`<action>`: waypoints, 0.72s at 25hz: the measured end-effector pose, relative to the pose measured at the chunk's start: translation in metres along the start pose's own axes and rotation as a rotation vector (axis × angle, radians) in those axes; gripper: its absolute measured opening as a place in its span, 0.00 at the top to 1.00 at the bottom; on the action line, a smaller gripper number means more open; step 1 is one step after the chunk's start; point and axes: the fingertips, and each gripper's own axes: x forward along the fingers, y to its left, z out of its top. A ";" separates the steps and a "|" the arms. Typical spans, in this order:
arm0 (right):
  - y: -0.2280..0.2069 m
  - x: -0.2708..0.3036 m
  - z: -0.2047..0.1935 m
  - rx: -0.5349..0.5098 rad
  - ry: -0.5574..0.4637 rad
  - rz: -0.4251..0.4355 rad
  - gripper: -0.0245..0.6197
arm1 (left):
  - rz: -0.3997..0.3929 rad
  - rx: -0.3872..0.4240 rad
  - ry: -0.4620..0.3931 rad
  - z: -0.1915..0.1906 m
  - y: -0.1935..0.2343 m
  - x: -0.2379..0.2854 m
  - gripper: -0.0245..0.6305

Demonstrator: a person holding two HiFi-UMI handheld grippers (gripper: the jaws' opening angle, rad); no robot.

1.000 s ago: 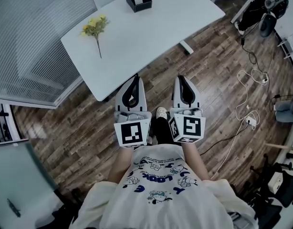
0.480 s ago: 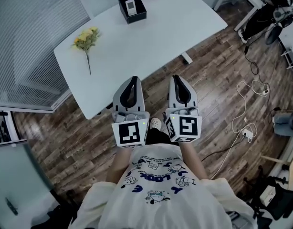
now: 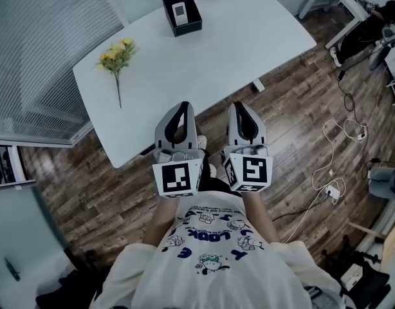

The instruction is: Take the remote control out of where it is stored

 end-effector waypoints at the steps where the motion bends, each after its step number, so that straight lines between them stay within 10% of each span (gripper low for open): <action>1: -0.001 0.005 0.000 0.002 0.001 0.002 0.89 | 0.005 -0.007 -0.002 0.000 0.002 0.005 0.93; 18: -0.046 0.118 0.009 -0.023 0.014 0.060 0.89 | 0.039 -0.022 0.022 -0.014 0.021 0.134 0.93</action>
